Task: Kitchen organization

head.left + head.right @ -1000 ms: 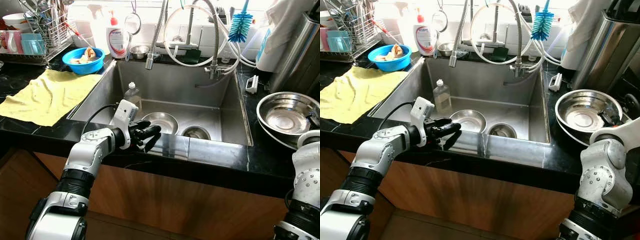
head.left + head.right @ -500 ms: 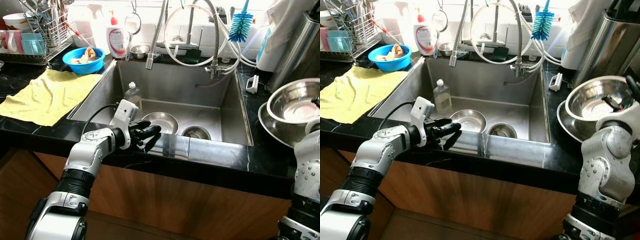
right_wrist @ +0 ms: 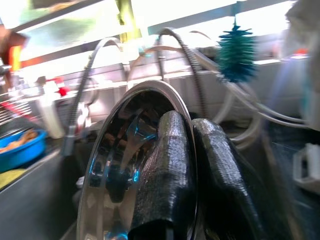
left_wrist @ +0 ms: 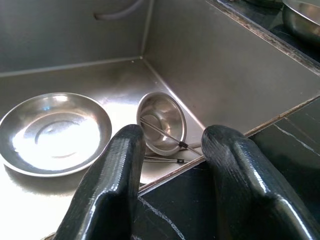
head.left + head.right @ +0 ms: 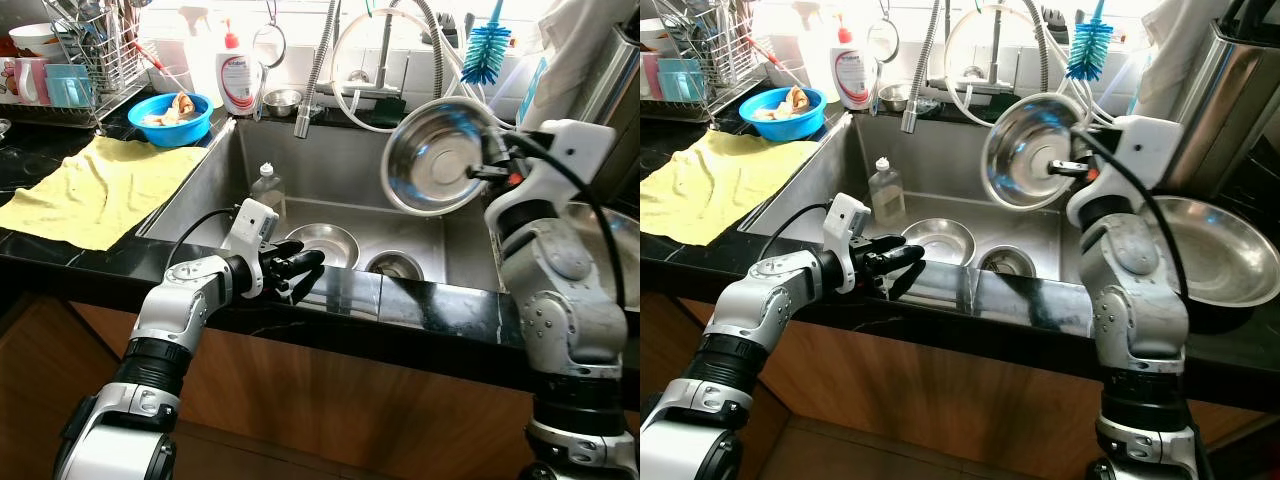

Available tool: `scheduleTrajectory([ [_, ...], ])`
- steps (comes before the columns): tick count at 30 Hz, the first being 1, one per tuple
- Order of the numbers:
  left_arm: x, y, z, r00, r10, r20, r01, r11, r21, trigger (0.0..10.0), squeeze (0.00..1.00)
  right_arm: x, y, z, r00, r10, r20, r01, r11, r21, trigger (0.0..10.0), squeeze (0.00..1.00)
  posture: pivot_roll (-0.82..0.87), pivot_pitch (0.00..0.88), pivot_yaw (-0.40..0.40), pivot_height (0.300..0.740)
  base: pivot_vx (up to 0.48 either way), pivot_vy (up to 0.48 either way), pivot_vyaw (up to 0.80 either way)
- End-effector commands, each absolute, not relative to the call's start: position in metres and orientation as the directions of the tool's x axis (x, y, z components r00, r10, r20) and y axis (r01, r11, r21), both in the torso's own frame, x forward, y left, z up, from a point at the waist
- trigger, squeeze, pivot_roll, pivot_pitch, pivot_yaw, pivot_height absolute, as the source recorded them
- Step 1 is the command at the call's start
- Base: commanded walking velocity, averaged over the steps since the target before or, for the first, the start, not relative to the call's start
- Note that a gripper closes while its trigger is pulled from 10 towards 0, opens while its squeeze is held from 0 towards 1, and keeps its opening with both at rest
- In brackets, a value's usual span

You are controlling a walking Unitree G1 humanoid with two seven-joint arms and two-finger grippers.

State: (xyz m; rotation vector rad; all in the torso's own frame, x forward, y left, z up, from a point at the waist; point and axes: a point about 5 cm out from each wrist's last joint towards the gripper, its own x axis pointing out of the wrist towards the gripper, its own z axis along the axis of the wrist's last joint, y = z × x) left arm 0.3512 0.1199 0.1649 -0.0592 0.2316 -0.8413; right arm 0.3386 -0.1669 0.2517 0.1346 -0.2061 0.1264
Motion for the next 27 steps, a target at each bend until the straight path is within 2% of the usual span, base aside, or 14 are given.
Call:
scheduleTrajectory([
  [1,0.345,0.124,0.141,0.633,-0.727,-0.267,0.704,0.684,-0.192,10.0,0.0,0.347,-0.161,0.256,0.964,0.139,0.227,-0.163,0.982,0.095,10.0,0.0,-0.08,0.0,-0.01,0.74,0.0,0.0,0.0],
  [5,0.344,0.126,0.14,0.635,-0.724,-0.269,0.7,0.687,-0.195,10.0,0.0,0.358,-0.161,0.252,0.973,0.119,0.2,-0.141,0.986,0.095,10.0,0.0,-0.08,0.0,-0.009,0.74,0.0,0.0,0.0],
  [8,0.344,0.126,0.14,0.633,-0.725,-0.272,0.702,0.685,-0.195,10.0,0.0,0.367,-0.151,0.242,0.968,0.198,0.155,-0.208,0.977,0.051,10.0,0.0,-0.08,0.0,-0.01,0.74,0.0,0.0,0.0],
  [17,0.343,0.126,0.141,0.636,-0.724,-0.267,0.699,0.687,-0.199,10.0,0.0,0.382,-0.148,0.207,0.969,0.246,-0.003,-0.245,0.969,0.022,10.0,0.0,-0.07,0.0,-0.017,0.74,0.0,0.0,0.0],
  [27,0.343,0.128,0.14,0.632,-0.724,-0.277,0.699,0.687,-0.2,10.0,0.0,0.382,-0.163,0.185,0.979,0.186,-0.088,-0.187,0.982,-0.008,10.0,0.0,-0.07,0.0,-0.015,0.74,0.0,0.0,0.0],
])
